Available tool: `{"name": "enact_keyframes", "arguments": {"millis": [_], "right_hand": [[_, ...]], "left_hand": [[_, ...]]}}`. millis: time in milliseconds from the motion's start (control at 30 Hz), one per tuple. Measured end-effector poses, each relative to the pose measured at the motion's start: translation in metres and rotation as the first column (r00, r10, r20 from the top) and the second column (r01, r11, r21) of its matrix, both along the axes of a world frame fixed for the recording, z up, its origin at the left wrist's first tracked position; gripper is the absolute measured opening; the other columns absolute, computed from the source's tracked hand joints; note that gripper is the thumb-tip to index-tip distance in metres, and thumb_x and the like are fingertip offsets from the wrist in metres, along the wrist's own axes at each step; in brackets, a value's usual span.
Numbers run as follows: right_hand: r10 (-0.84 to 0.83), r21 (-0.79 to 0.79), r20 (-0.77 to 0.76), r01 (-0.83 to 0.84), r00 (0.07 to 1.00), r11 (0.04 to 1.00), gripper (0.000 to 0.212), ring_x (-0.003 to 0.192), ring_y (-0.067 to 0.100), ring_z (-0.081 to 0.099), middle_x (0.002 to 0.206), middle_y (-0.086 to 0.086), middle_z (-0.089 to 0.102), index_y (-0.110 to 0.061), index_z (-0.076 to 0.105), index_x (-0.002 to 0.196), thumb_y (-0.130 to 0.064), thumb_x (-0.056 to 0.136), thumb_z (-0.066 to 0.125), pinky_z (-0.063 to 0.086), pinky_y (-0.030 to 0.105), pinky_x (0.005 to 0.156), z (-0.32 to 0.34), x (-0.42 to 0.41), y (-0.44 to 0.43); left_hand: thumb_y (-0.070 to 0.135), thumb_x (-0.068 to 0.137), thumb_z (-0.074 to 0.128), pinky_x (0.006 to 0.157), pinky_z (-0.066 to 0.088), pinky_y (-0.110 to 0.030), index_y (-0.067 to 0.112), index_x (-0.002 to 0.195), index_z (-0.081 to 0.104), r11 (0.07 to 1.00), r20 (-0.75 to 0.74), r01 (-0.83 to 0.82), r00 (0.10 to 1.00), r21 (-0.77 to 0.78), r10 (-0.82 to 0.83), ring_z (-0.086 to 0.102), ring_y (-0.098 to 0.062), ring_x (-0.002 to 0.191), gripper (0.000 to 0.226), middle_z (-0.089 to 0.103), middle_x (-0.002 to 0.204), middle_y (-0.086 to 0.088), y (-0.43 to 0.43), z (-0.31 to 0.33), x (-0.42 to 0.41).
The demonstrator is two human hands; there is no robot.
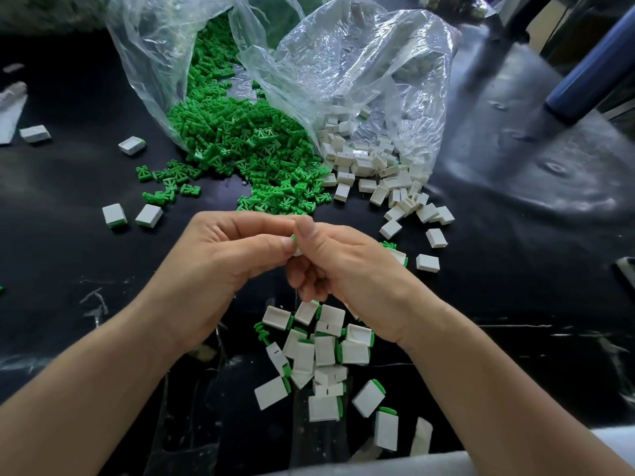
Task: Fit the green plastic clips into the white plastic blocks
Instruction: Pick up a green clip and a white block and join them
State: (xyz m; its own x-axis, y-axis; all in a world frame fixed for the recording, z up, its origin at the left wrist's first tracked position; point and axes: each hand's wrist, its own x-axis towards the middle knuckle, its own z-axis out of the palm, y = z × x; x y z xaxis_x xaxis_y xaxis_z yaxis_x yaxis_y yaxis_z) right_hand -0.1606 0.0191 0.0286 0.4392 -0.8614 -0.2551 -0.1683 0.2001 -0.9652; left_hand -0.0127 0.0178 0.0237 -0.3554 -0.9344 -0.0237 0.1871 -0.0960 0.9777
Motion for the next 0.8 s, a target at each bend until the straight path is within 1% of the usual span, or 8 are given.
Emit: {"name": "enact_keyframes", "arguments": {"millis": [67,133,233,467,533,667,733,800], "right_hand": [[-0.013,-0.025,-0.029,0.013,1.0,1.0,0.05,0.053,0.006,0.042,0.064,-0.003,0.047,0.008,0.056,0.11,-0.034,0.096,0.032,0.036,0.014,0.052,-0.001,0.002,0.001],[-0.057,-0.047,-0.053,0.055,0.997,0.997,0.043,0.052,0.004,0.039,0.064,-0.005,0.044,0.002,0.058,0.092,-0.032,0.097,0.033,0.034,0.014,0.052,-0.002,0.005,0.003],[-0.118,-0.102,-0.105,0.108,0.987,0.989,0.036,0.053,0.005,0.036,0.063,-0.007,0.041,-0.016,0.046,0.069,-0.034,0.097,0.033,0.032,0.021,0.056,-0.006,0.01,0.004],[-0.171,-0.196,-0.155,0.14,0.973,0.971,0.031,0.058,-0.001,0.041,0.063,-0.016,0.043,-0.018,0.059,0.093,-0.036,0.098,0.034,0.03,0.02,0.061,-0.012,0.014,0.004],[-0.165,-0.196,-0.16,0.132,0.973,0.972,0.032,0.059,0.002,0.042,0.064,-0.014,0.044,-0.019,0.056,0.082,-0.036,0.098,0.034,0.032,0.024,0.063,-0.01,0.013,0.004],[-0.133,-0.164,-0.168,0.106,0.977,0.981,0.043,0.058,0.005,0.043,0.061,-0.01,0.049,-0.011,0.059,0.08,-0.042,0.096,0.034,0.035,0.029,0.064,-0.009,0.01,0.003],[-0.132,-0.183,-0.179,0.099,0.975,0.978,0.051,0.055,0.004,0.044,0.058,-0.011,0.05,-0.013,0.061,0.076,-0.053,0.089,0.031,0.036,0.028,0.061,-0.008,0.009,0.002],[-0.172,-0.25,-0.23,0.113,0.958,0.962,0.053,0.053,0.003,0.046,0.054,-0.01,0.052,-0.022,0.057,0.063,-0.063,0.077,0.027,0.039,0.027,0.06,-0.007,0.006,0.0]], "left_hand": [[0.006,0.07,0.058,0.058,0.055,-0.027,0.001,0.083,0.072,1.0,-0.001,-0.009,1.0,-0.011,0.009,0.064,-0.026,0.056,0.02,0.066,0.066,-0.021,0.0,-0.001,-0.001],[0.004,0.069,0.058,0.058,0.054,-0.025,0.002,0.081,0.073,0.999,0.007,-0.041,0.999,-0.021,0.041,0.065,-0.026,0.056,0.02,0.066,0.069,-0.026,0.001,-0.002,-0.002],[0.003,0.068,0.055,0.062,0.053,-0.019,0.003,0.077,0.073,0.997,0.02,-0.081,0.997,-0.018,0.081,0.068,-0.023,0.061,0.02,0.063,0.077,-0.033,0.002,-0.003,-0.004],[0.002,0.065,0.054,0.059,0.053,-0.02,0.004,0.079,0.074,0.989,-0.02,-0.137,0.99,0.055,0.139,0.07,-0.02,0.071,0.024,0.074,0.09,-0.01,0.003,-0.005,-0.007],[0.001,0.066,0.054,0.059,0.054,-0.022,0.004,0.08,0.074,0.991,-0.044,-0.117,0.992,0.063,0.12,0.068,-0.022,0.068,0.025,0.071,0.084,-0.02,0.003,-0.004,-0.007],[0.002,0.068,0.054,0.056,0.053,-0.026,-0.002,0.081,0.072,0.994,-0.06,-0.082,0.994,0.073,0.086,0.063,-0.03,0.062,0.022,0.057,0.083,-0.042,0.003,-0.002,-0.005],[0.004,0.069,0.055,0.058,0.054,-0.025,0.002,0.078,0.074,0.996,-0.042,-0.071,0.996,0.048,0.073,0.064,-0.028,0.062,0.021,0.061,0.078,-0.037,0.002,-0.002,-0.004],[0.004,0.065,0.063,0.062,0.055,-0.023,0.012,0.073,0.076,0.993,-0.001,-0.115,0.993,0.039,0.116,0.067,-0.02,0.066,0.018,0.07,0.075,-0.018,0.0,-0.002,-0.003]]}}
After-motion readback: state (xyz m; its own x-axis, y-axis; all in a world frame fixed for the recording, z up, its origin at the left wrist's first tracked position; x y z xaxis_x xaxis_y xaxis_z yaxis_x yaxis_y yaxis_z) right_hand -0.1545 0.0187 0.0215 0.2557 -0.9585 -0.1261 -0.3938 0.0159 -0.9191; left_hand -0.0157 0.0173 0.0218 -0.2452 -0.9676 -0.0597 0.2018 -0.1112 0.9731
